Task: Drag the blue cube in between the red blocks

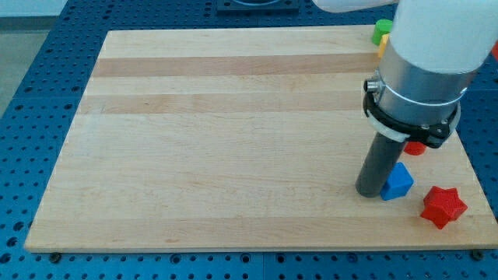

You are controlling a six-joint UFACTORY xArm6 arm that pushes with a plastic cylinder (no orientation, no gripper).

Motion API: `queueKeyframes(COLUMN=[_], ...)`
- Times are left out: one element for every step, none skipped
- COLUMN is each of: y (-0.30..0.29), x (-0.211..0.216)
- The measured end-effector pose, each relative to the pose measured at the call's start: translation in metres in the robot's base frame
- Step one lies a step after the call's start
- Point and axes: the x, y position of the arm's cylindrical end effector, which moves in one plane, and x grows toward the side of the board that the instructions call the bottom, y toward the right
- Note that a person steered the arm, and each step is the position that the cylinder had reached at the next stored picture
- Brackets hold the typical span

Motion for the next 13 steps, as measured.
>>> queueKeyframes(y=[0.000,0.001,0.005,0.006,0.010,0.017,0.026,0.025,0.011,-0.011,-0.019,-0.019,-0.015], x=[0.008,0.019,0.024,0.024,0.023,0.015,0.002,0.000,0.001,-0.002,-0.018,-0.040,-0.051])
